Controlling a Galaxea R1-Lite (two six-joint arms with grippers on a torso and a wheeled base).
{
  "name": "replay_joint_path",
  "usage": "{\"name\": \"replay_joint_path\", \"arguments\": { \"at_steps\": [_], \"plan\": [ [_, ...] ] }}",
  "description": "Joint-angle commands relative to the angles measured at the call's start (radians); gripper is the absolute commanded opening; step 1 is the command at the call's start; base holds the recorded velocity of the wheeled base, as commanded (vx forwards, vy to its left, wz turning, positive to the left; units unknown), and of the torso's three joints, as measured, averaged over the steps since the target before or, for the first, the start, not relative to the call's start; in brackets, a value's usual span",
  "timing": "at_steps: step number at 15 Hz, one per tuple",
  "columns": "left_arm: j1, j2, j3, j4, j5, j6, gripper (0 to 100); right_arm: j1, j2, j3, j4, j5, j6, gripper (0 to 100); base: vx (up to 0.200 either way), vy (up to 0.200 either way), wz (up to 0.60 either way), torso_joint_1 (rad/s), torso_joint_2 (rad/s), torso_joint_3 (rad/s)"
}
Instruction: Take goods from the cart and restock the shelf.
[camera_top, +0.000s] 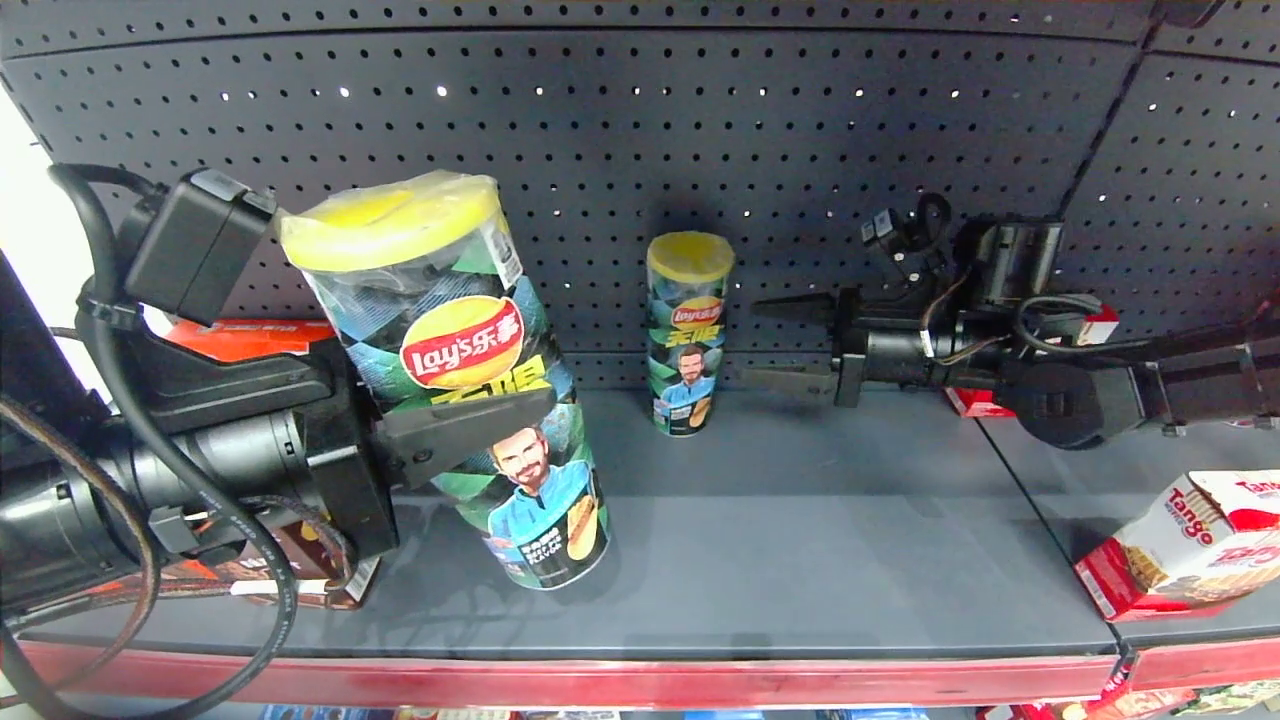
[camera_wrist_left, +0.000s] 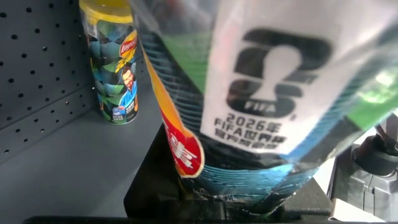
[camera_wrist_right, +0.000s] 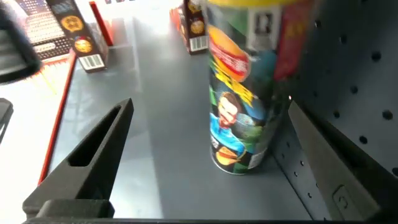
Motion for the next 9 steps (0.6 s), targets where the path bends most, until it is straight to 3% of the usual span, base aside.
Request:
{"name": "replay_joint_path", "arguments": {
  "at_steps": [1,9],
  "plan": [
    [0.000,-0.001,0.000,0.000,-0.001,0.000,0,0.002,0.060,-0.045,0.004,0.000,0.004,100,0.000,0.000,0.00,0.000,0.00,0.000],
    [0.002,-0.001,-0.008,0.000,0.000,-0.001,0,0.003,0.205,-0.298,0.139,-0.007,0.007,100,0.000,0.000,0.00,0.000,0.00,0.000]
  ]
}}
